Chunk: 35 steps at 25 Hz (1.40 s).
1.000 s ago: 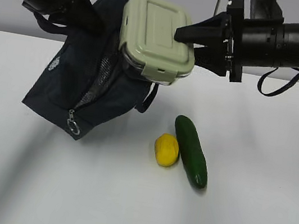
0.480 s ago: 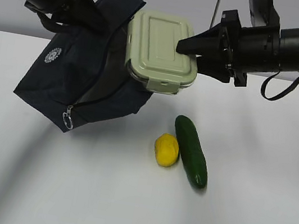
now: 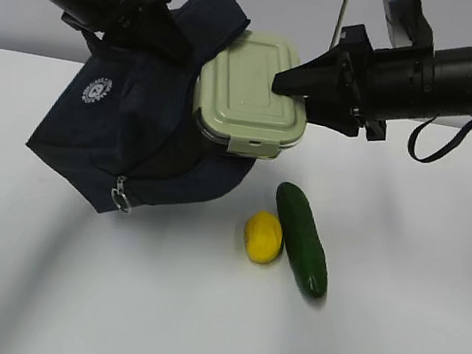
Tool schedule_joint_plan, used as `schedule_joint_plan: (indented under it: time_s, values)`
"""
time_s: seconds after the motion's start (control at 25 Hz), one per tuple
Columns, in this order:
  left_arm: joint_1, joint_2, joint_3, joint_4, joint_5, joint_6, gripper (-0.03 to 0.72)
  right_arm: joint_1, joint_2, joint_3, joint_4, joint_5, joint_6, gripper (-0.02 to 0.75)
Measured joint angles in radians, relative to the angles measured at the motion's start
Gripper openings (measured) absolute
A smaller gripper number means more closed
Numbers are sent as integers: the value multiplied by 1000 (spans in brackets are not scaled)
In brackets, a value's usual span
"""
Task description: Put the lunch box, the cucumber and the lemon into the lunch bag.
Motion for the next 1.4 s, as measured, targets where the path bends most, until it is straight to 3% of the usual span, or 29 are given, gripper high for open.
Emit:
schedule_joint_plan:
  time_s: [0.76,1.4]
  values:
    - [-23,59,0,-175,-27,0,-13,74,76,0,91,-63,-4,351]
    - [-23,146,0,-198,-51,0,-13,106,162,-30,117,-125,-7,351]
